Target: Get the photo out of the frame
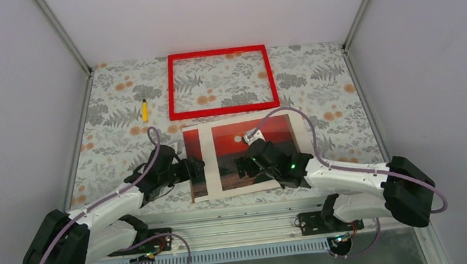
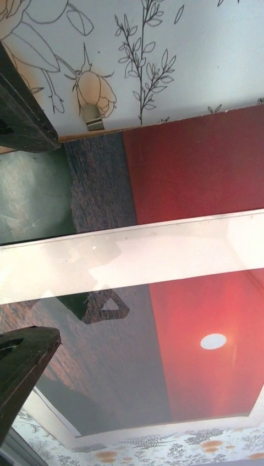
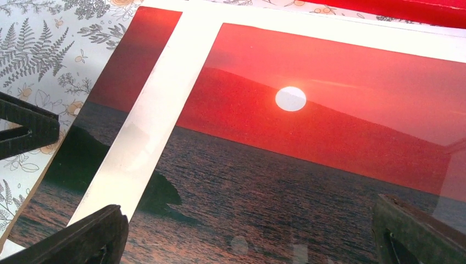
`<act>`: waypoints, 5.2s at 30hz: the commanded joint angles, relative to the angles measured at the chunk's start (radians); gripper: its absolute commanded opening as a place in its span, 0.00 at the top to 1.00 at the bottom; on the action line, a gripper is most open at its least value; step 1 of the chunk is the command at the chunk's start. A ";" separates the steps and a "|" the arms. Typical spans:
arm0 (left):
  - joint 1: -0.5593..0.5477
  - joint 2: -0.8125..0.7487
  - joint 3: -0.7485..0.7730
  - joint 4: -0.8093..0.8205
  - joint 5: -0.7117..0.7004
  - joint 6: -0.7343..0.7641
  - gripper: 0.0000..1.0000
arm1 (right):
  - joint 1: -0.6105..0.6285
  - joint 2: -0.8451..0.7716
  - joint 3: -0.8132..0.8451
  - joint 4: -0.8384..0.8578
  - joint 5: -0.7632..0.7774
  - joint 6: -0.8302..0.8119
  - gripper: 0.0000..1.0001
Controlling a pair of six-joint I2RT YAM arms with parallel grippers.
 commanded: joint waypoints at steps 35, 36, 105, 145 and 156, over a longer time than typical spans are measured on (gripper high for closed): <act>-0.074 -0.235 -0.130 -0.148 0.105 -0.086 0.21 | 0.006 0.071 0.014 0.048 -0.025 -0.014 0.00; -0.078 -0.253 -0.123 -0.174 0.084 -0.091 0.22 | 0.006 0.070 0.012 0.048 -0.026 -0.014 0.00; 0.124 0.083 0.136 0.017 0.113 0.078 0.19 | 0.006 0.093 -0.002 0.064 0.000 -0.013 0.00; 0.289 0.467 0.219 0.314 0.386 0.074 0.26 | 0.004 0.168 0.003 0.119 0.001 -0.029 0.00; 0.289 0.434 0.236 0.300 0.391 0.072 0.26 | 0.004 0.194 0.015 0.119 -0.004 -0.032 0.00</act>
